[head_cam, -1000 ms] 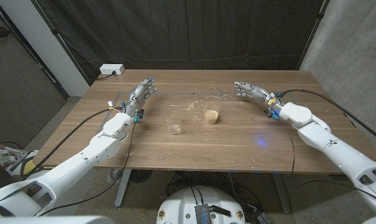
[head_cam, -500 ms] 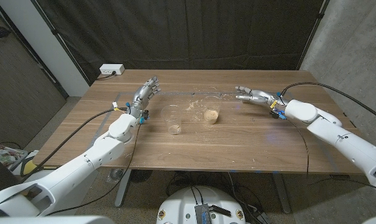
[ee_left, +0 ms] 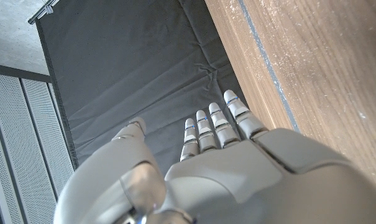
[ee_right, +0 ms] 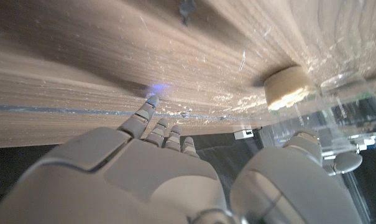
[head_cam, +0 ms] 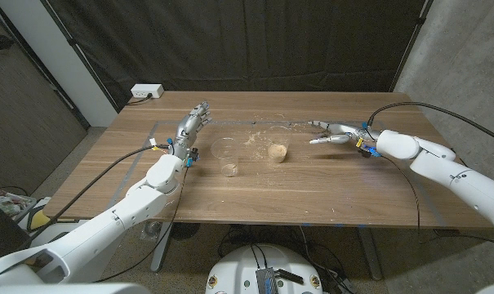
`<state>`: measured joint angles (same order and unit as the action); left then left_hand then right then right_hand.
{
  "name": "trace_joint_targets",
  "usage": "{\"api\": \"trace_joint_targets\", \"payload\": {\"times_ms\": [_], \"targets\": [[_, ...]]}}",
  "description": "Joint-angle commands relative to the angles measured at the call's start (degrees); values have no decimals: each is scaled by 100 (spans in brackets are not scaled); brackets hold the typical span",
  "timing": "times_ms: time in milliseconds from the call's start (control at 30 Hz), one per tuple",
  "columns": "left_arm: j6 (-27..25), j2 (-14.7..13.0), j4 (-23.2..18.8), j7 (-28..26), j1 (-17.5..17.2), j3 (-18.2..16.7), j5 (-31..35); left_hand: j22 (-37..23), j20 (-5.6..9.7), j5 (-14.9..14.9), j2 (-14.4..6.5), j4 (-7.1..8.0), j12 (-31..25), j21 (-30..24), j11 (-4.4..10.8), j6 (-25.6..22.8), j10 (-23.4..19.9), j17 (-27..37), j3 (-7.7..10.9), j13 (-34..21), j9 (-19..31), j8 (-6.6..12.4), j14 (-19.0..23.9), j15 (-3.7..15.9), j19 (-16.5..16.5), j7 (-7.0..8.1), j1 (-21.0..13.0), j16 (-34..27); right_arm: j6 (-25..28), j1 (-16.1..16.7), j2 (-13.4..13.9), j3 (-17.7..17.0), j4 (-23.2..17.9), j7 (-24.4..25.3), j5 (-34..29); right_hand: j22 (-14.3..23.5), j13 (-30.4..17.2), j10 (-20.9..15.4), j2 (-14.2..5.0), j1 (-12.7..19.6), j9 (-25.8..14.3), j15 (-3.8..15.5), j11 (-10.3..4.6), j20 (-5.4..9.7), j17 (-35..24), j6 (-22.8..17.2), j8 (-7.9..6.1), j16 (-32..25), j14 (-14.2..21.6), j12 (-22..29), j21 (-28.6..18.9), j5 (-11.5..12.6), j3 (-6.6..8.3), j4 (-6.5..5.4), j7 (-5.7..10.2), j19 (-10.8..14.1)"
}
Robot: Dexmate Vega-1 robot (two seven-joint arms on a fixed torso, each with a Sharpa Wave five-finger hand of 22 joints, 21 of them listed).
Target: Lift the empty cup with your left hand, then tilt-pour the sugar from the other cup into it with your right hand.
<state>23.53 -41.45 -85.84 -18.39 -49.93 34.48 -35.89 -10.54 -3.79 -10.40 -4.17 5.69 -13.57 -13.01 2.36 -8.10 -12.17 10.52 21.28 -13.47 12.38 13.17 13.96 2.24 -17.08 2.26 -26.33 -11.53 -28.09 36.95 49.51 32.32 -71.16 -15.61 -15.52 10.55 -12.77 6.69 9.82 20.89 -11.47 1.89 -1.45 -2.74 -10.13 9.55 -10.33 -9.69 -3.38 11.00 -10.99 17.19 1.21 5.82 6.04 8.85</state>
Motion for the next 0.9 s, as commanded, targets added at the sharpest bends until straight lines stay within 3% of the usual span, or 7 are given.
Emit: {"api": "trace_joint_targets", "payload": {"times_ms": [33, 400, 900], "targets": [[128, -40, -138, -218, -166, -20, 181, -23, 5, -7, -20, -41, -36, 18, -8, -60, -60, 29, 13, -10, 8, 18, 41, 209, -56, 2, -14, -32, -47, 20, 222, 197, -285, 229, -786, 11, -14, 66, -3, 104, -15, 111, 25, -19, -13, 339, 2, -10, -76, -6, 39, 45, -23, 45, 11, -78], [295, -74, -179, -303, -309, -77, 247, -24, 13, -6, -18, -46, -41, 21, 13, -110, -92, 28, 9, -15, 8, 30, 68, 228, -59, -2, -19, -30, -198, 36, -54, 260, -146, 466, -731, 17, -11, 82, -44, 181, -18, 36, 60, -65, -14, 289, -64, -40, -88, 24, 34, 79, -45, 78, -37, -146], [367, -149, -97, -155, -343, -109, 177, -24, 14, -4, -16, -50, -33, 31, 22, -126, -99, 27, 3, -19, 9, 27, 81, 235, -48, -9, -23, -20, 296, 272, -197, 180, -654, 115, -223, 25, -19, 122, -124, 236, -27, -27, 115, -148, -23, 295, -96, -60, -91, 49, 30, 117, -59, 83, -91, -224]]}}
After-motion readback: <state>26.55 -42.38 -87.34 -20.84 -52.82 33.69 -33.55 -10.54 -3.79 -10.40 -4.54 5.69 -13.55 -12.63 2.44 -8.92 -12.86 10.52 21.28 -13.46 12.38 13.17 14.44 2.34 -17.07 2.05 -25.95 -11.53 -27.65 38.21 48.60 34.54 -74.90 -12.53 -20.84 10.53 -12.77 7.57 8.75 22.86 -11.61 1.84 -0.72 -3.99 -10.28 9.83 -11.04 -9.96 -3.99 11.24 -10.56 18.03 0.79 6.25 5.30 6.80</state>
